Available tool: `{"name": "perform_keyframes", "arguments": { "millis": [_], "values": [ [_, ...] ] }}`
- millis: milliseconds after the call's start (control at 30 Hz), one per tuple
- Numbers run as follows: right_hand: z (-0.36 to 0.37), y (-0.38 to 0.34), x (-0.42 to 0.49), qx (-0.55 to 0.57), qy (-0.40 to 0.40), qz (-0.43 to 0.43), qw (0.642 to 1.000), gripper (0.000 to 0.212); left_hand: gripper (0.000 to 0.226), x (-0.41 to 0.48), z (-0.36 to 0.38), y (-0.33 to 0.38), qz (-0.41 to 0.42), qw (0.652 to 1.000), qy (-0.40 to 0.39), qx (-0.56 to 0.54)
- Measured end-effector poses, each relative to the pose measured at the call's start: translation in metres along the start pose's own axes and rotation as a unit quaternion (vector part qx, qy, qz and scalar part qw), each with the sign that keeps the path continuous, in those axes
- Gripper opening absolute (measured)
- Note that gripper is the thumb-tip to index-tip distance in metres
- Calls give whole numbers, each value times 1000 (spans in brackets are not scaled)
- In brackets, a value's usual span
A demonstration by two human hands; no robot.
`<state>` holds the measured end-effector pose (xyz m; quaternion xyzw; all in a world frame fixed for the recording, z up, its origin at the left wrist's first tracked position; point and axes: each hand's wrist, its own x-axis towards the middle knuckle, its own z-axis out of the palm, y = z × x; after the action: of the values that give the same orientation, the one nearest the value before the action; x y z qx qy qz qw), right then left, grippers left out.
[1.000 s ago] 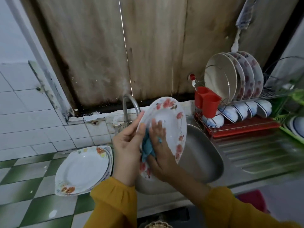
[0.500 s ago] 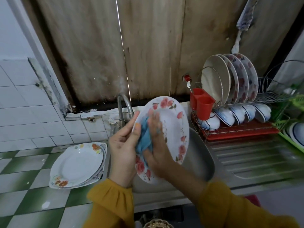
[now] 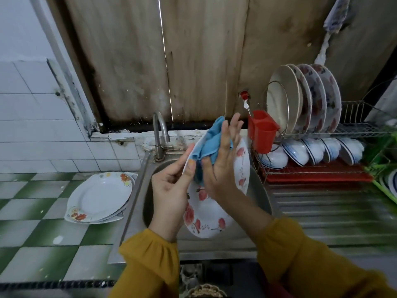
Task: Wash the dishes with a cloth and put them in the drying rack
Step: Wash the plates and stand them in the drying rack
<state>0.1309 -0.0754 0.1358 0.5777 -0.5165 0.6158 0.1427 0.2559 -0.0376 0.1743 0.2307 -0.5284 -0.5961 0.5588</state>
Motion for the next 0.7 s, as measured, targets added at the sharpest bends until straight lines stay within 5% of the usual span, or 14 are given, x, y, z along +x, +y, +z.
{"name": "perform_keyframes", "arguments": {
  "millis": [100, 200, 267, 400, 500, 600, 700],
  "values": [
    [-8, 20, -6, -41, 10, -20, 999, 59, 35, -6, 1, -3, 0, 1000, 14, -25],
    [-15, 26, 13, -27, 88, 144, 985, 64, 34, -12, 4, -7, 5, 999, 30, -23],
    [-11, 10, 13, 33, 83, 178, 980, 64, 32, -13, 10, -8, 16, 999, 31, 2],
    [-1, -7, -41, 123, -132, -13, 984, 61, 36, -5, 14, -4, 32, 998, 55, -18],
    [-6, 32, -55, -32, -216, -91, 972, 61, 34, -1, 3, 5, 26, 995, 88, -42],
    [-9, 62, -29, -103, -138, 64, 983, 72, 36, -3, 1, 6, 25, 994, 100, -26],
    [-4, 41, 1, -1, -5, 116, 993, 68, 35, -8, 11, -2, 16, 997, 77, -14]
  ]
}}
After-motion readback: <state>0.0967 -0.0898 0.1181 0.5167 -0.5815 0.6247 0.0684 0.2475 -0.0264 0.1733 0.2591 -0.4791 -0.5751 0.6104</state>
